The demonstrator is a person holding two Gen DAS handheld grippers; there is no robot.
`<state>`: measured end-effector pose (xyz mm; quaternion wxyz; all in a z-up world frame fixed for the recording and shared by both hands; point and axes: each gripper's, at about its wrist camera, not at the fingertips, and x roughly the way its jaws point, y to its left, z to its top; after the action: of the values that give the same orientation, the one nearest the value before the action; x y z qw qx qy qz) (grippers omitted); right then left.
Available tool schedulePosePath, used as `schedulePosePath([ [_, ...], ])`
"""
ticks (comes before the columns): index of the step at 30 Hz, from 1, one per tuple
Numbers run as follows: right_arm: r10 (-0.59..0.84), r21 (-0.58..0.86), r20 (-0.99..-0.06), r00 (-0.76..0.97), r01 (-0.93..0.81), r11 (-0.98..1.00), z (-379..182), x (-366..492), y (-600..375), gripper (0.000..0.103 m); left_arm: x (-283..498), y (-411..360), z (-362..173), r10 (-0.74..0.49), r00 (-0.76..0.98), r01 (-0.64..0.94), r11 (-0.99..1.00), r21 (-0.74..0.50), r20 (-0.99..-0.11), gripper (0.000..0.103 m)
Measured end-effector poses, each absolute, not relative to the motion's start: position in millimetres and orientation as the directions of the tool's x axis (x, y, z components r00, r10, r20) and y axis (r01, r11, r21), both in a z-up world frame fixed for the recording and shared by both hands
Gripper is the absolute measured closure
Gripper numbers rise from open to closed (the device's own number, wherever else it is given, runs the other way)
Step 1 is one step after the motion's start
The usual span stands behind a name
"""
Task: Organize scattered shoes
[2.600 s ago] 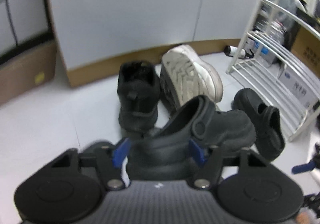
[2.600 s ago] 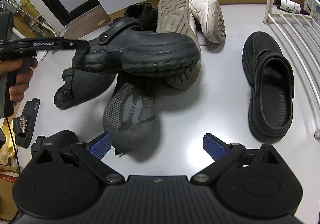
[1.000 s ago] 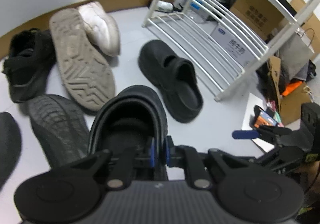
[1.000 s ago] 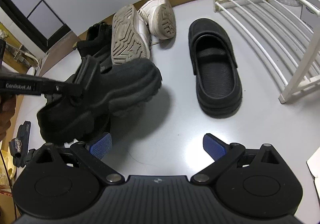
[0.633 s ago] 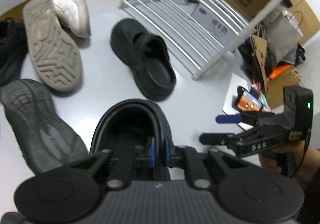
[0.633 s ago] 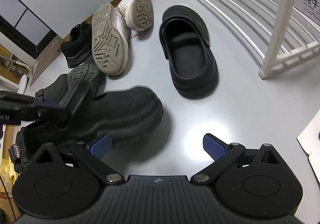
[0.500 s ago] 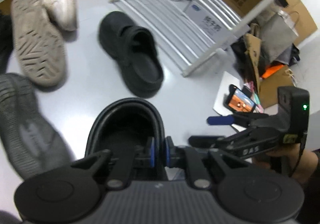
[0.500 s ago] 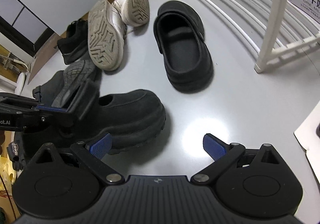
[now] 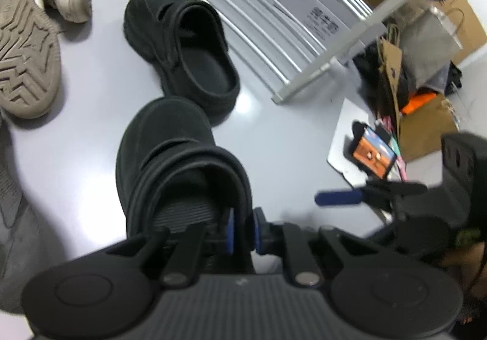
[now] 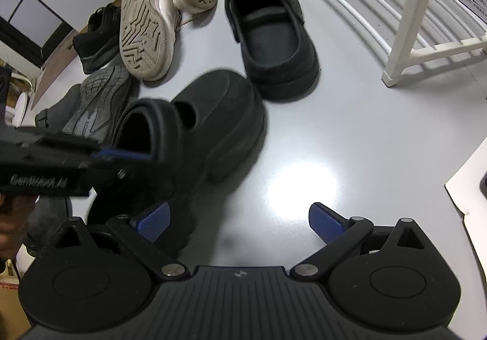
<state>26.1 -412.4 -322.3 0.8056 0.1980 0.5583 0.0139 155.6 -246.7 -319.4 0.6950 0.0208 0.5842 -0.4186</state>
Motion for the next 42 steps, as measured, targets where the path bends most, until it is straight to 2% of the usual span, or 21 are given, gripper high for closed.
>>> schedulePosePath([
  [4,0.24,0.324,-0.899,0.368,0.187,0.927,-325.6,29.8,-406.2,0.003,171.5,-249.2,-324.5,-0.524,0.008,0.577,0.698,-0.424,-0.852,0.092],
  [5,0.239,0.322,-0.899,0.367,0.185,0.929,-326.0,30.7,-405.2,0.003,172.1,-248.3,-323.1,-0.531,0.001,0.574,0.694,-0.434,-0.847,0.088],
  [7,0.239,0.322,-0.898,0.368,0.182,0.929,-326.2,32.8,-404.4,0.003,171.8,-245.1,-318.4,-0.538,-0.009,0.575,0.687,-0.445,-0.843,0.075],
  [8,0.239,0.321,-0.898,0.369,0.179,0.93,-326.2,34.0,-404.1,0.002,169.1,-241.4,-313.1,-0.533,-0.006,0.585,0.684,-0.435,-0.846,0.064],
  [9,0.238,0.32,-0.898,0.371,0.177,0.931,-326.2,35.6,-403.3,0.002,166.9,-237.1,-308.7,-0.529,-0.003,0.591,0.684,-0.429,-0.848,0.059],
  [13,0.236,0.316,-0.893,0.383,0.161,0.935,-326.0,44.9,-399.5,0.002,163.6,-217.6,-296.1,-0.527,0.022,0.588,0.694,-0.415,-0.85,0.054],
  [15,0.233,0.312,-0.89,0.392,0.149,0.938,-326.0,50.3,-397.5,0.002,162.6,-202.9,-286.5,-0.526,0.044,0.584,0.703,-0.405,-0.85,0.046],
  [17,0.23,0.307,-0.889,0.397,0.142,0.941,-326.6,55.3,-395.2,0.003,161.9,-188.8,-277.6,-0.526,0.064,0.577,0.713,-0.398,-0.848,0.044],
  [23,0.226,0.292,-0.892,0.391,0.117,0.949,-333.0,71.8,-386.3,0.017,159.2,-153.1,-255.8,-0.527,0.128,0.544,0.745,-0.385,-0.84,0.039],
  [26,0.224,0.284,-0.894,0.388,0.104,0.953,-336.2,80.0,-381.9,0.029,159.9,-139.3,-250.9,-0.543,0.159,0.527,0.753,-0.394,-0.825,0.036],
  [28,0.223,0.279,-0.895,0.387,0.095,0.955,-338.3,85.5,-378.9,0.051,160.7,-131.5,-251.1,-0.549,0.197,0.509,0.765,-0.394,-0.812,0.036],
  [30,0.222,0.274,-0.896,0.385,0.087,0.958,-340.4,91.0,-375.9,0.058,161.6,-123.0,-254.8,-0.56,0.216,0.49,0.771,-0.408,-0.8,0.035],
  [34,0.211,0.251,-0.901,0.38,0.058,0.966,-344.7,95.5,-371.7,0.081,163.3,-112.0,-267.9,-0.57,0.214,0.456,0.777,-0.435,-0.794,0.035],
  [42,0.14,0.158,-0.917,0.374,0.019,0.987,-343.4,96.4,-376.4,0.089,161.2,-96.6,-282.9,-0.575,0.203,0.432,0.779,-0.455,-0.793,0.035],
])
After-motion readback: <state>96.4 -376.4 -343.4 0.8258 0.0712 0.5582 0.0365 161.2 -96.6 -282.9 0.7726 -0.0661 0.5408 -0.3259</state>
